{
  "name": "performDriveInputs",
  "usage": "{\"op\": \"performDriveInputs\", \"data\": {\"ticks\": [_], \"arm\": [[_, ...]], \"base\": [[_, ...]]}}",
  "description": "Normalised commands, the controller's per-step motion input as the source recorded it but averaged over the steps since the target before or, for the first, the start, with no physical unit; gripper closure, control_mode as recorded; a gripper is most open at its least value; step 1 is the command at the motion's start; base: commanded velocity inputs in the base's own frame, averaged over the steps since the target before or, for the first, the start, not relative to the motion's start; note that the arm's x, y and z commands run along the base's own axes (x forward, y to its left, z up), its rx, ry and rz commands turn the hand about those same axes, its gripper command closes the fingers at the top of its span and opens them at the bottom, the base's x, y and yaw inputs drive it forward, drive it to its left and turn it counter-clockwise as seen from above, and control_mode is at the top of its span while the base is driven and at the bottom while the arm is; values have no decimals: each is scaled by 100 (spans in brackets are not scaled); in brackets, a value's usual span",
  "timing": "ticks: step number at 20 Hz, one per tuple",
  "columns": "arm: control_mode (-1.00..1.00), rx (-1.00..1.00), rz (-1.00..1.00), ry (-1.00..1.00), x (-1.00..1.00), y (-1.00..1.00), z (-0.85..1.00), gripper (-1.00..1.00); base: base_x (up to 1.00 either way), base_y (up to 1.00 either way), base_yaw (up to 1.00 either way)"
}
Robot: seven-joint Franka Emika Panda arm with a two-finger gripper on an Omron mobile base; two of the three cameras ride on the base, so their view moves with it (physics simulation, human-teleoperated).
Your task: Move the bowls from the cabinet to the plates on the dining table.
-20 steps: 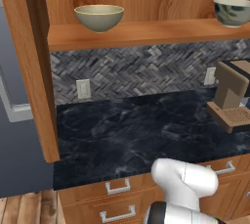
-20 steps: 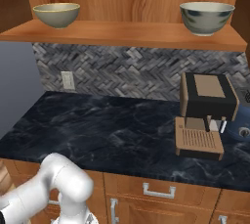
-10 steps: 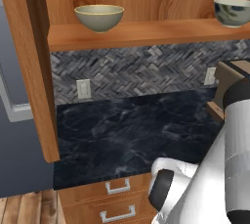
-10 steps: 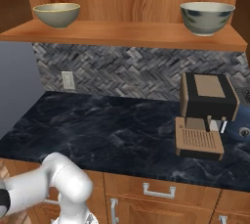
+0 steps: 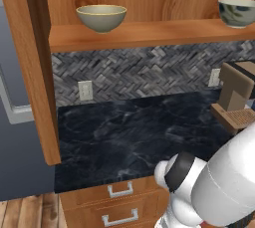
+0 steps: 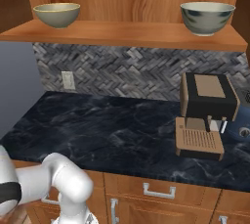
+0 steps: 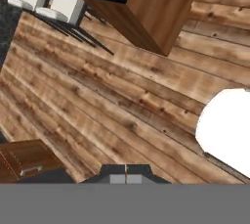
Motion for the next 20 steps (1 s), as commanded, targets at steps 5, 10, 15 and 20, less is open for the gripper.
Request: {"op": "performDriveInputs", "data": {"ticks": [5, 10, 15, 20], "arm": [[-100, 42, -28, 28, 45, -38, -47, 100], [-100, 18, -19, 23, 56, -11, -67, 100], [-100, -11, -9, 7, 53, 1, -70, 100], [-100, -30, -5, -8, 35, 1, -37, 100]], "base": [[0, 0, 0], [0, 0, 0], [0, 0, 0], [0, 0, 0]]}}
